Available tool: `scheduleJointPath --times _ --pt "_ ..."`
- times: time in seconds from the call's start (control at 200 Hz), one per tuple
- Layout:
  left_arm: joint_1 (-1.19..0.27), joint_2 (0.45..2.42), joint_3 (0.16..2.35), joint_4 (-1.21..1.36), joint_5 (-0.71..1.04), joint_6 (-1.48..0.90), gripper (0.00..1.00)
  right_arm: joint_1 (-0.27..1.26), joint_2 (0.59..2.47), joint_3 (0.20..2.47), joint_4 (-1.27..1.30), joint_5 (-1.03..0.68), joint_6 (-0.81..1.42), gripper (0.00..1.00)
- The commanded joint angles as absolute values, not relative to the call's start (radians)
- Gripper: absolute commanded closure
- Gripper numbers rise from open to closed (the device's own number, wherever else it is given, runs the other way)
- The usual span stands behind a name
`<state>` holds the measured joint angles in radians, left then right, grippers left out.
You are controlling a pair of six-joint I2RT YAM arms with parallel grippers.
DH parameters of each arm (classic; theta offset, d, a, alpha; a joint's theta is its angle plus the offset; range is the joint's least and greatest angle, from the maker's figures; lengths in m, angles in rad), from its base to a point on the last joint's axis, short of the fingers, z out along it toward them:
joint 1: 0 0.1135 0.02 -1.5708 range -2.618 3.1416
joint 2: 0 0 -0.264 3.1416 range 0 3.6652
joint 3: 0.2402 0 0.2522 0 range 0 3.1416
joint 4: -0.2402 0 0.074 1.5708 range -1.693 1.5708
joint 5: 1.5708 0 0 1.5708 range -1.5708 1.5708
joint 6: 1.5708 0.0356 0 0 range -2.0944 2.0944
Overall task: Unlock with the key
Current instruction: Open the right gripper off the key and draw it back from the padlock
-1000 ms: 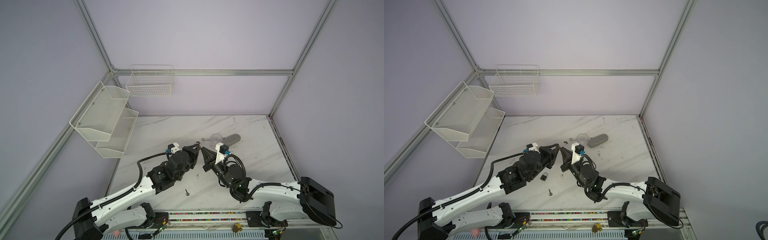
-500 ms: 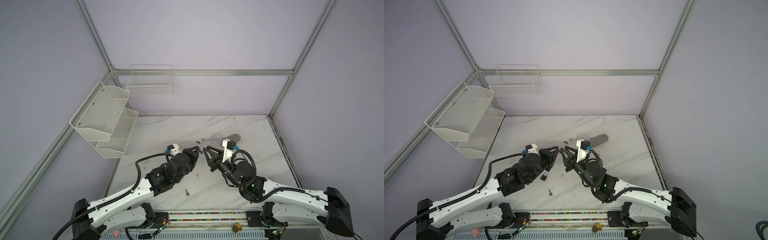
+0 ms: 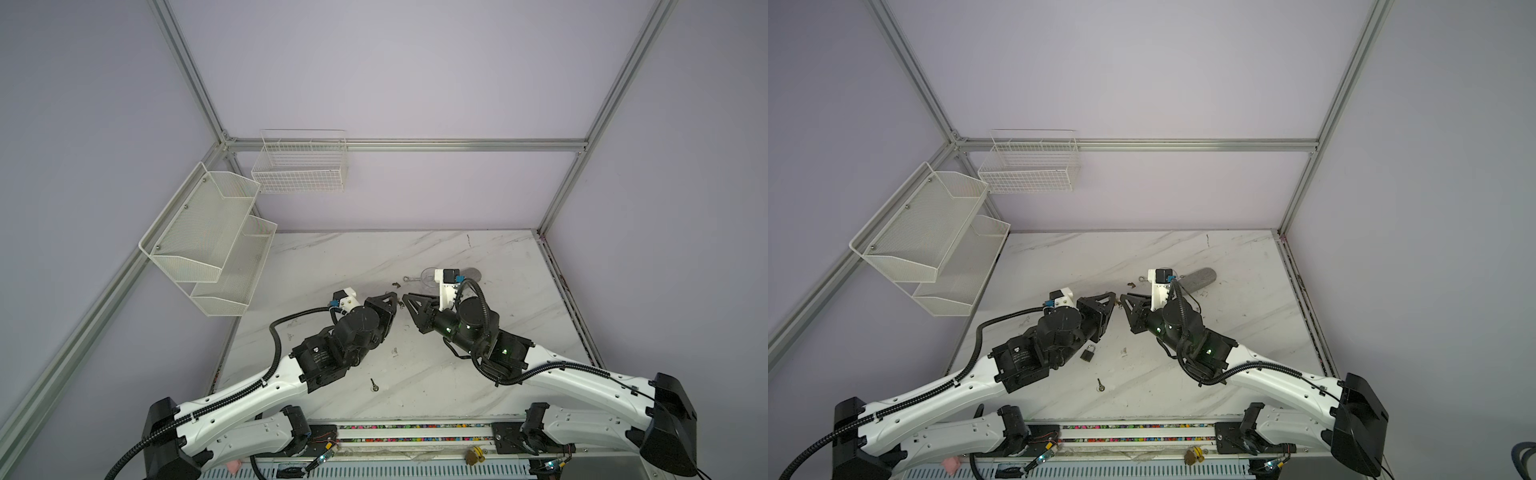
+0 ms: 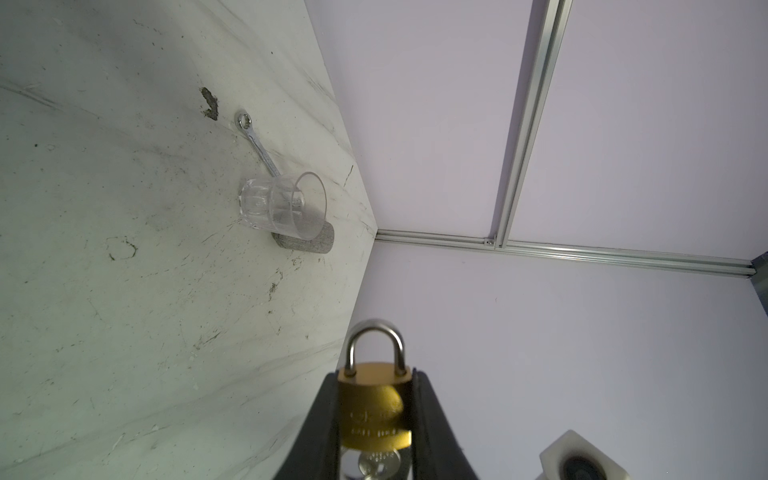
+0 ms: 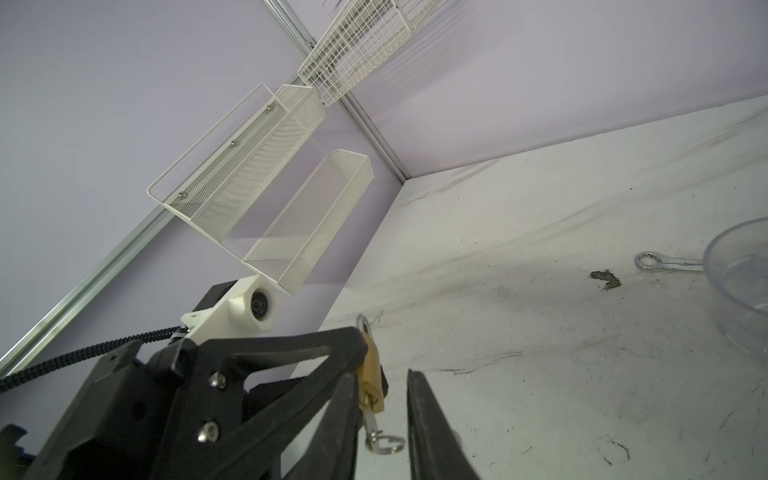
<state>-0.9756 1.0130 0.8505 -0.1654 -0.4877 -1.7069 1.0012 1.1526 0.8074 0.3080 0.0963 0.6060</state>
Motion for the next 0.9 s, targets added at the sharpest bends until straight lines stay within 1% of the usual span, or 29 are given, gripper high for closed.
scheduleJointPath --times 0.0,0.17,0.3,0.485,0.605,0.705,0.895 --pt "-0.967 1.006 0.911 -0.137 -0.512 -1.694 1.0 0.995 1.16 0.834 0.276 0.045 0.627 0.78" --pt "-0.964 1.014 0.912 -0.133 -0.509 -1.695 1.0 0.992 1.169 0.832 0.27 0.022 0.624 0.79" --pt "-0.96 1.02 0.913 -0.128 -0.502 -1.698 1.0 0.992 1.176 0.83 0.251 0.032 0.627 0.82" --pt "-0.957 1.02 0.914 -0.132 -0.502 -1.699 1.0 0.991 1.174 0.831 0.231 0.038 0.625 0.82" --pt "-0.957 1.023 0.914 -0.129 -0.501 -1.699 1.0 0.989 1.174 0.834 0.227 0.044 0.622 0.83" --pt "-0.957 1.025 0.916 -0.129 -0.498 -1.698 1.0 0.989 1.179 0.836 0.225 0.042 0.62 0.91" --pt "-0.957 1.027 0.92 -0.118 -0.48 -1.698 1.0 0.988 1.188 0.836 0.225 0.037 0.612 0.98"
